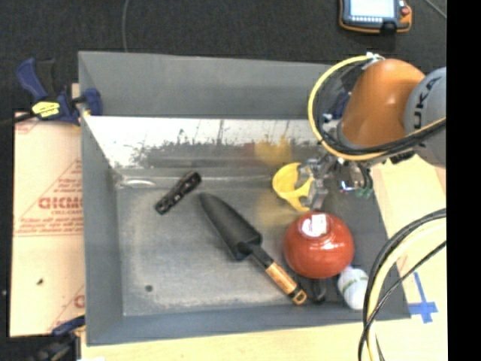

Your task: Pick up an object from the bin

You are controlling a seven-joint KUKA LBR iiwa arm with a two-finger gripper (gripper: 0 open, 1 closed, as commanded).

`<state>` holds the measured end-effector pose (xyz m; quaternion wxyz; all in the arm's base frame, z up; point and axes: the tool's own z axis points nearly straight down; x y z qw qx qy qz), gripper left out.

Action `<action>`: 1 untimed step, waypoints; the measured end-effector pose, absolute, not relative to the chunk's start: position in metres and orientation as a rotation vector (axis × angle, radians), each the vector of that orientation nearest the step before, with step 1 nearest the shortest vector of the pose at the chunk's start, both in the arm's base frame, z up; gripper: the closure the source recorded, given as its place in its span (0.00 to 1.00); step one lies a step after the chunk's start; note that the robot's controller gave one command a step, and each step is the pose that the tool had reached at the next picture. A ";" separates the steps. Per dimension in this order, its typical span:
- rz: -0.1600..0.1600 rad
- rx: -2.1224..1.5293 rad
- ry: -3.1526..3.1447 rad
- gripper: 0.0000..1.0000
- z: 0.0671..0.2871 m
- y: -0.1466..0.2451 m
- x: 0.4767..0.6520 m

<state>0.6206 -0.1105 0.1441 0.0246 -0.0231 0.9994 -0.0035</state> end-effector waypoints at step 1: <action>-0.014 -0.102 3.089 1.00 0.266 -0.112 0.626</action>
Offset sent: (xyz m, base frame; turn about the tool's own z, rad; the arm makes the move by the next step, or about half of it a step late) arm 0.0060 0.0005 -0.0095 -0.0600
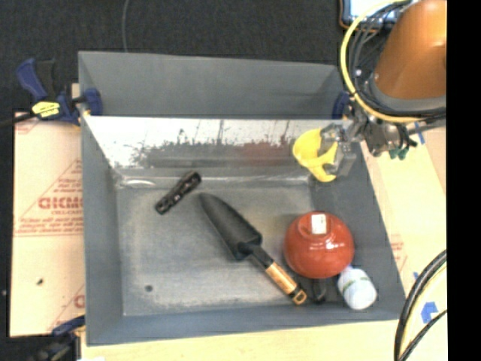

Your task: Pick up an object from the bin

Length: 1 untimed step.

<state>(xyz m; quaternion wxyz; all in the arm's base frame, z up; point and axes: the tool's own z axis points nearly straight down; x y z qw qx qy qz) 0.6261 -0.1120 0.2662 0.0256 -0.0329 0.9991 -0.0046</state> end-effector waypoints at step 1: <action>-0.021 -0.114 3.069 1.00 0.265 -0.113 0.630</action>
Offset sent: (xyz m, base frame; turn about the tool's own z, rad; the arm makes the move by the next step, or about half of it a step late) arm 0.0041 0.0024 -0.0668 -0.0452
